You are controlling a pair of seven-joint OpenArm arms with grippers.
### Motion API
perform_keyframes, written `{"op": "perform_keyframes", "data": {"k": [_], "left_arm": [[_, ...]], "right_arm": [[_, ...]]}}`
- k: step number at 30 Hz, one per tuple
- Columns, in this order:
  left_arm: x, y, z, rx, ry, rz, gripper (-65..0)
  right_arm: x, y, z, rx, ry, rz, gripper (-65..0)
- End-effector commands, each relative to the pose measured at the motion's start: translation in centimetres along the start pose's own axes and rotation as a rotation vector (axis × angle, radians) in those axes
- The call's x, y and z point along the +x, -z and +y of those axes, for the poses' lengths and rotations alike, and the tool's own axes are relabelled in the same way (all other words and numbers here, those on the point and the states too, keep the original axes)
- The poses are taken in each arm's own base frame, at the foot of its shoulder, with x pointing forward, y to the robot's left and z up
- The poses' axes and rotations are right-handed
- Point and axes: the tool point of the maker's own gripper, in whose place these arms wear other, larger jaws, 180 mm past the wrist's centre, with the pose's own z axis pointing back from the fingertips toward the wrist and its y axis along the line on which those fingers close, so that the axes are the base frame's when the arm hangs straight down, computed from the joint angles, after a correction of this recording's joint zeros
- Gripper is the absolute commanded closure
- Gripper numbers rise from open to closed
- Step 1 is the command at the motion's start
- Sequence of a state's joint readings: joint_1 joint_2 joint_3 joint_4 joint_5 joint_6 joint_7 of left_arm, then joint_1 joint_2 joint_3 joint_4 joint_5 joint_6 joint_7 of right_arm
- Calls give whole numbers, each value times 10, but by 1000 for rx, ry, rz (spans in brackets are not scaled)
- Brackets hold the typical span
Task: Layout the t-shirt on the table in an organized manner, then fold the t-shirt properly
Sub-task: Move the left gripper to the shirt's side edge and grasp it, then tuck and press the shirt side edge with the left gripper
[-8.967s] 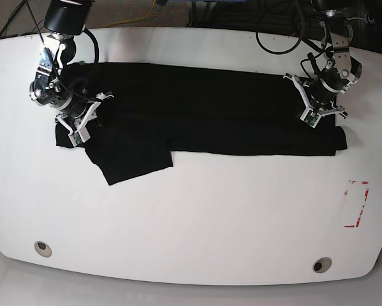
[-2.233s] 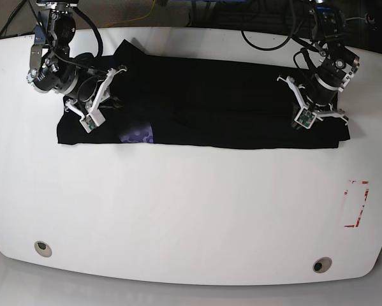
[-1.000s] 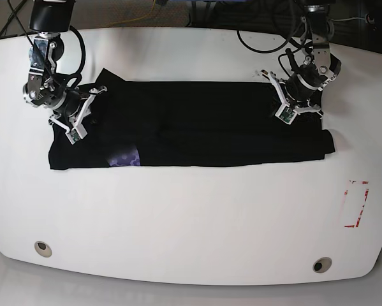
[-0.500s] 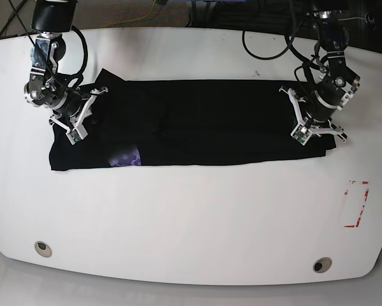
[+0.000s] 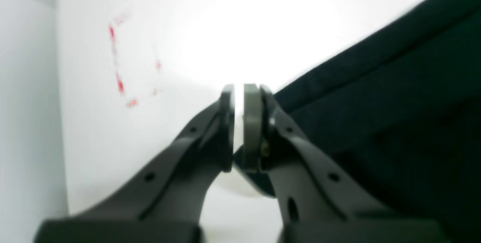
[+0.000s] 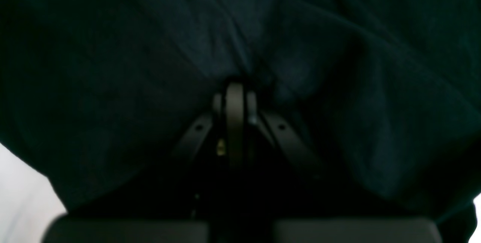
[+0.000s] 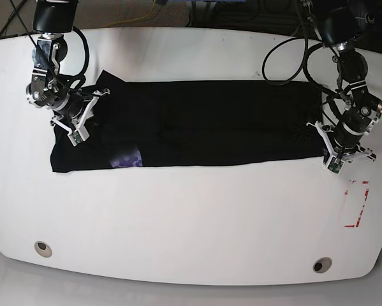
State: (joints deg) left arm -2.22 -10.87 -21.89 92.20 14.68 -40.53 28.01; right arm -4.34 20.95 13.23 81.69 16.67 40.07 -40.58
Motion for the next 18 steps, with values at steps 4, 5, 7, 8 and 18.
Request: {"op": "perform_keyframes", "data": {"k": [4, 5, 7, 8, 18], "left_arm": [[-2, 20, 22, 7, -45, 15, -30], [-6, 24, 22, -2, -56, 26, -30], [-10, 31, 21, -16, -76, 40, -30], [-10, 33, 21, -19, -82, 40, -30], [-4, 35, 18, -28, -76, 13, -29]], "right_arm": [[-17, 1, -2, -16, -19, 85, 0], [-17, 1, -2, -16, -19, 85, 0], [-17, 1, -2, -16, -19, 85, 0], [-17, 1, -2, -16, -19, 85, 0], [-18, 1, -1, -13, -17, 85, 0]]}}
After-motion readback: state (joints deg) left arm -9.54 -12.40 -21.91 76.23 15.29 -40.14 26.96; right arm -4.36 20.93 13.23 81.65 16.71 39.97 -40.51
